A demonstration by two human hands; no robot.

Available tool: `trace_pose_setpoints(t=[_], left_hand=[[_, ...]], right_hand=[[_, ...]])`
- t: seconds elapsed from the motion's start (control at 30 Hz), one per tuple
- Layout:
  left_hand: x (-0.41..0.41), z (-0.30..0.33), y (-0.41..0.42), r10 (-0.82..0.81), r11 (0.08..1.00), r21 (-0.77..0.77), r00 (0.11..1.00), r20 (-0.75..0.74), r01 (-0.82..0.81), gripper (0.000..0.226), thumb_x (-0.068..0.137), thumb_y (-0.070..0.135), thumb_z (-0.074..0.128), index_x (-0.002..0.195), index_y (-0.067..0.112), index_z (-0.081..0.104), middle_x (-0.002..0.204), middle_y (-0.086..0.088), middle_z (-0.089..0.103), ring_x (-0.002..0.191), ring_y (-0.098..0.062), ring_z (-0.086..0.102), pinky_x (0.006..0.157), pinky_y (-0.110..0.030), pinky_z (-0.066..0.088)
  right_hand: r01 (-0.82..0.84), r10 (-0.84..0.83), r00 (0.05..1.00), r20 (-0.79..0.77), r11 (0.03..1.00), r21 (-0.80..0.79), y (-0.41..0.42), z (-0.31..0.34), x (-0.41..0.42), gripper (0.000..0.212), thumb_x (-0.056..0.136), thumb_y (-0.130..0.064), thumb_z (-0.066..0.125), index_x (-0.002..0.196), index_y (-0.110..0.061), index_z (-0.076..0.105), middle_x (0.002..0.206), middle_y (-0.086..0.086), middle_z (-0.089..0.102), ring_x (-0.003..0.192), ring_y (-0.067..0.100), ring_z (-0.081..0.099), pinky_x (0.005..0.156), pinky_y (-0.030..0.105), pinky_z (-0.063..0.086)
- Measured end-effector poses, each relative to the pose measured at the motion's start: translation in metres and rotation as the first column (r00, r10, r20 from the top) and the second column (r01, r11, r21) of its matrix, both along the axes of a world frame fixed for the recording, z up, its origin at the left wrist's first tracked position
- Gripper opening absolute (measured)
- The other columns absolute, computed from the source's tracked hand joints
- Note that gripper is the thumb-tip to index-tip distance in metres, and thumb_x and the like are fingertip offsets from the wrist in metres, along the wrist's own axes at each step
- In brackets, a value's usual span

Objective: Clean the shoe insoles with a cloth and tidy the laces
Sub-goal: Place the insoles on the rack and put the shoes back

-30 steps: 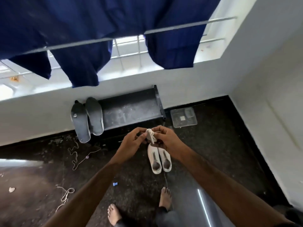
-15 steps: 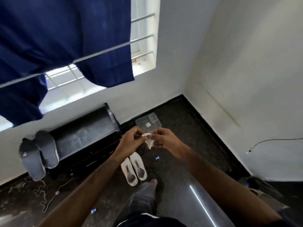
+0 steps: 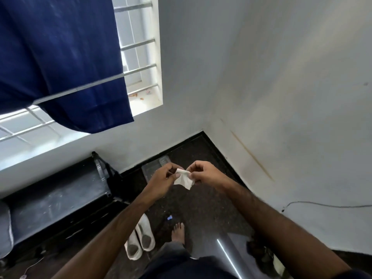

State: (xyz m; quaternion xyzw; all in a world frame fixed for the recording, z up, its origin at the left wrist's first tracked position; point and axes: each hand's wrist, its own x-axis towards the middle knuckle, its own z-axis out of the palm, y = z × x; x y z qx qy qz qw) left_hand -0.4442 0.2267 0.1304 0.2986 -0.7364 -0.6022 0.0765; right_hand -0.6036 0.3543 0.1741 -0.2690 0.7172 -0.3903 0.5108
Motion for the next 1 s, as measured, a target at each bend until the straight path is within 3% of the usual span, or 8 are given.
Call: trace_pose_setpoints(t=[0.13, 0.27, 0.47, 0.53, 0.6, 0.73, 0.83, 1.0], left_hand=[[-0.039, 0.001, -0.011, 0.109, 0.981, 0.161, 0.994, 0.003, -0.108, 0.023, 0.098, 0.005, 0.059, 0.095, 0.027, 0.065, 0.087, 0.000, 0.067, 0.082, -0.020, 0.065, 0.075, -0.045, 0.056], [-0.074, 0.001, -0.016, 0.181, 0.941, 0.296, 0.983, -0.027, -0.165, 0.007, 0.098, 0.013, 0.061, 0.104, 0.017, 0.061, 0.093, -0.003, 0.068, 0.079, -0.014, 0.070, 0.063, -0.033, 0.058], [-0.119, -0.020, -0.028, 0.385, 0.875, 0.316, 0.923, -0.001, -0.365, 0.022, 0.085, 0.005, 0.076, 0.102, 0.012, 0.062, 0.089, -0.011, 0.070, 0.070, -0.018, 0.069, 0.050, -0.023, 0.052], [-0.135, -0.030, -0.030, 0.487, 0.824, 0.311, 0.872, 0.039, -0.474, 0.021, 0.084, 0.004, 0.076, 0.098, 0.011, 0.063, 0.087, -0.012, 0.071, 0.068, -0.020, 0.069, 0.048, -0.023, 0.050], [-0.149, -0.039, -0.029, 0.562, 0.770, 0.307, 0.822, 0.089, -0.560, 0.019, 0.085, 0.000, 0.074, 0.097, 0.008, 0.062, 0.085, -0.012, 0.071, 0.066, -0.018, 0.069, 0.046, -0.022, 0.049], [-0.174, -0.058, -0.031, 0.625, 0.709, 0.303, 0.767, 0.148, -0.637, 0.013, 0.090, 0.001, 0.069, 0.098, 0.008, 0.063, 0.079, -0.002, 0.072, 0.064, -0.013, 0.067, 0.046, -0.022, 0.049], [-0.184, -0.077, -0.040, 0.670, 0.652, 0.307, 0.717, 0.196, -0.693, 0.013, 0.092, 0.001, 0.066, 0.096, 0.013, 0.063, 0.079, 0.001, 0.071, 0.063, -0.012, 0.066, 0.046, -0.022, 0.049], [-0.192, -0.130, -0.069, 0.732, 0.505, 0.366, 0.612, 0.297, -0.782, 0.017, 0.093, -0.003, 0.063, 0.107, 0.005, 0.057, 0.083, -0.009, 0.068, 0.055, -0.007, 0.068, 0.042, -0.018, 0.046]], right_hand=[[0.117, -0.109, 0.990, 0.089, 0.989, -0.093, -0.017, -0.004, -0.041, 0.012, 0.097, 0.001, 0.063, 0.105, -0.008, 0.066, 0.086, 0.007, 0.068, 0.067, 0.010, 0.064, 0.056, 0.020, 0.054], [0.108, -0.100, 0.992, 0.072, 0.988, -0.114, -0.036, -0.018, -0.079, 0.012, 0.097, -0.002, 0.066, 0.104, -0.012, 0.068, 0.080, 0.003, 0.071, 0.064, 0.014, 0.063, 0.054, 0.023, 0.053], [0.045, -0.042, 0.998, 0.050, 0.998, -0.050, -0.081, -0.049, -0.145, 0.012, 0.101, -0.010, 0.060, 0.103, -0.014, 0.072, 0.084, 0.003, 0.071, 0.069, 0.006, 0.066, 0.059, 0.023, 0.055], [0.041, -0.044, 0.986, 0.161, 0.999, 0.023, -0.097, -0.059, -0.161, 0.016, 0.104, -0.020, 0.056, 0.108, -0.011, 0.069, 0.086, 0.003, 0.069, 0.067, 0.009, 0.066, 0.059, 0.024, 0.054], [-0.073, 0.036, 0.958, 0.284, 0.990, 0.121, -0.107, -0.073, -0.174, 0.023, 0.101, -0.030, 0.062, 0.114, -0.011, 0.066, 0.090, 0.001, 0.071, 0.072, 0.014, 0.069, 0.062, 0.026, 0.054], [-0.270, 0.219, 0.912, 0.347, 0.957, 0.106, -0.119, -0.108, -0.192, 0.028, 0.088, -0.016, 0.079, 0.113, -0.009, 0.068, 0.096, 0.008, 0.075, 0.080, 0.017, 0.071, 0.067, 0.030, 0.053], [-0.268, 0.203, 0.894, 0.400, 0.957, 0.114, -0.139, -0.125, -0.206, 0.021, 0.091, -0.004, 0.073, 0.111, -0.009, 0.071, 0.091, 0.006, 0.076, 0.070, 0.011, 0.069, 0.064, 0.024, 0.054], [-0.295, 0.226, 0.915, 0.334, 0.939, 0.175, -0.183, -0.166, -0.218, 0.005, 0.095, -0.007, 0.068, 0.099, -0.011, 0.070, 0.079, -0.001, 0.075, 0.063, 0.007, 0.068, 0.057, 0.017, 0.050]])
